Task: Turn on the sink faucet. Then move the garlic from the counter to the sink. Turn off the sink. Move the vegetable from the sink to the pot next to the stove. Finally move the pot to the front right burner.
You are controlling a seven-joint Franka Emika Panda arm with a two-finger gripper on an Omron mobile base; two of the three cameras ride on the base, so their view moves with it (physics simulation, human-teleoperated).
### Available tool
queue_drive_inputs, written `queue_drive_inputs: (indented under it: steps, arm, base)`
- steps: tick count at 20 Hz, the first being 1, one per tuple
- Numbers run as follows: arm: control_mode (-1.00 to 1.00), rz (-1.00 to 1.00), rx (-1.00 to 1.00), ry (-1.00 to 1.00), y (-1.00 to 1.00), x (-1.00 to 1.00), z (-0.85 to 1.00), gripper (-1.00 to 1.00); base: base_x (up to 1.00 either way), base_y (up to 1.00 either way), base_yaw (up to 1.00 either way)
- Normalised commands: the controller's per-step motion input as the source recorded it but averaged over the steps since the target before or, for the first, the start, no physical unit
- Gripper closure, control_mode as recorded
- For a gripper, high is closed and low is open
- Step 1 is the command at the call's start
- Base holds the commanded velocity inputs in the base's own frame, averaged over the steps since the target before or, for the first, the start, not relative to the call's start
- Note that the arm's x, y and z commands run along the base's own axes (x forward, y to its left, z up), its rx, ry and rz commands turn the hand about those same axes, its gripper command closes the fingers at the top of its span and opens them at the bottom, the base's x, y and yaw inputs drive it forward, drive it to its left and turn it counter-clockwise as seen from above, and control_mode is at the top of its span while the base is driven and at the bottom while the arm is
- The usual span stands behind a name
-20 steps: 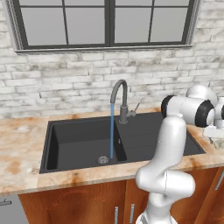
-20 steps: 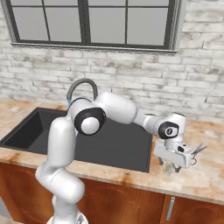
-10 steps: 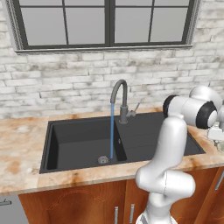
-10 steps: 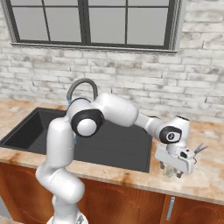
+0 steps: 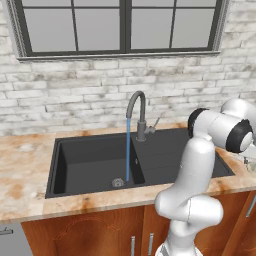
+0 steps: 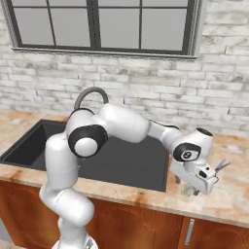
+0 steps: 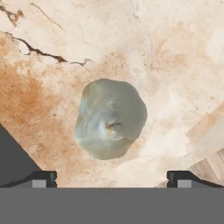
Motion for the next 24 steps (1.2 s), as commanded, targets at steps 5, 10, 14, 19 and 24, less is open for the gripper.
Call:
queue_drive_inputs:
  steps: [5,10,14,19,24]
  arm:
    - [-1.0,0.0,-0.02,-0.06,0.08,0.0,-0.07,-1.0]
    - [-1.0,0.01,-0.07,-0.09,-0.02,0.03,-0.12,-1.0]
    - [-1.0,0.01,-0.13,-0.17,-0.15,0.0,-0.01,-1.0]
    - [-1.0,0.0,-0.11,-0.09,-0.01,0.0,-0.13,-1.0]
    - [-1.0,0.0,-0.04,0.0,0.07,0.06,-0.15,-1.0]
  base:
    - [0.0,0.0,0.0]
    - [0.0,0.0,0.0]
    - [0.0,0.0,0.0]
    - [0.0,0.0,0.0]
    - [0.0,0.0,0.0]
